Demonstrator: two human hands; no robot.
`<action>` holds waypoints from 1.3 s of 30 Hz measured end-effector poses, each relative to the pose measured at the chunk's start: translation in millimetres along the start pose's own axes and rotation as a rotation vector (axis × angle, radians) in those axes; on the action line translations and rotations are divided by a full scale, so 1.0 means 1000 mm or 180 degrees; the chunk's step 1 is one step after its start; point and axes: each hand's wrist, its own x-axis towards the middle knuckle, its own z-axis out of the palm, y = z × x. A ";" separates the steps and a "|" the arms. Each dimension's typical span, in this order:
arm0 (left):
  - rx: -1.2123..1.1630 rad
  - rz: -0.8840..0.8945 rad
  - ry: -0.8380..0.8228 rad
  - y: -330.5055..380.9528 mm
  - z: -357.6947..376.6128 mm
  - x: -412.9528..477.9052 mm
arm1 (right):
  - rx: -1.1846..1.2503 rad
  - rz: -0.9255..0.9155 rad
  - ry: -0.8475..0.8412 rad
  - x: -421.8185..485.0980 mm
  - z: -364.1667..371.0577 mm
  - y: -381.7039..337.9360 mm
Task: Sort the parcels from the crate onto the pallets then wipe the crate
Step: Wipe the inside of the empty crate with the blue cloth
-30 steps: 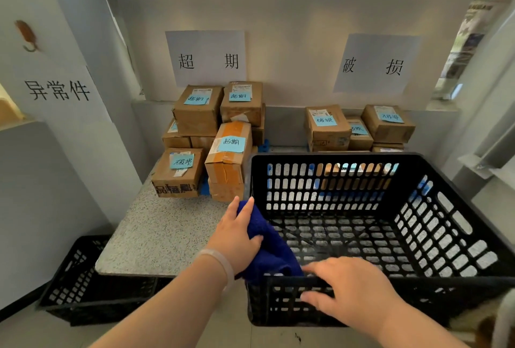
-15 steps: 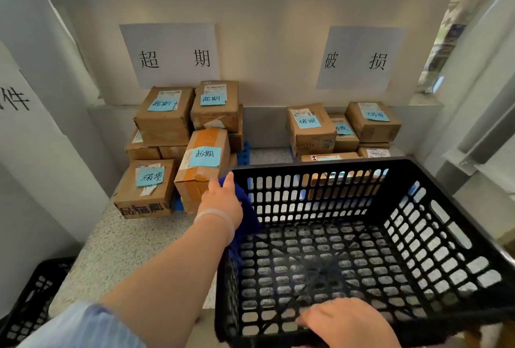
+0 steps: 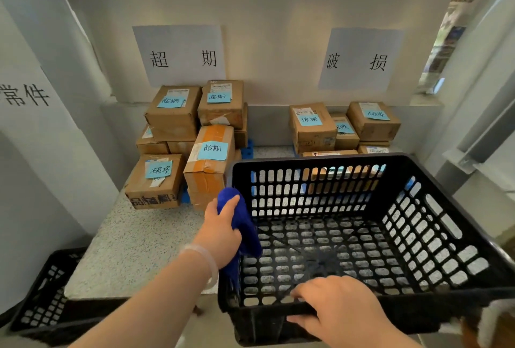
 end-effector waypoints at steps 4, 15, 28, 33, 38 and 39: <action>0.0176 -0.0049 0.0000 -0.008 0.016 -0.051 | -0.0100 0.0052 -0.0223 -0.006 -0.002 -0.008; 0.0405 -0.0131 0.0020 0.002 0.014 -0.037 | -0.0167 -0.0133 0.0345 -0.006 0.004 0.001; -0.0253 0.0178 0.0438 0.014 -0.005 0.015 | -0.0243 0.0231 0.0041 0.011 -0.004 0.004; -0.1301 0.0489 0.1109 0.027 -0.034 -0.011 | 0.0105 0.0100 0.0071 0.003 -0.006 0.002; -0.2062 0.0614 0.0905 0.068 -0.057 -0.028 | 0.1660 0.0325 0.1027 0.003 -0.007 0.003; -0.2297 0.0583 0.0740 0.078 -0.058 -0.032 | 0.2084 0.0411 0.1237 0.004 -0.011 0.004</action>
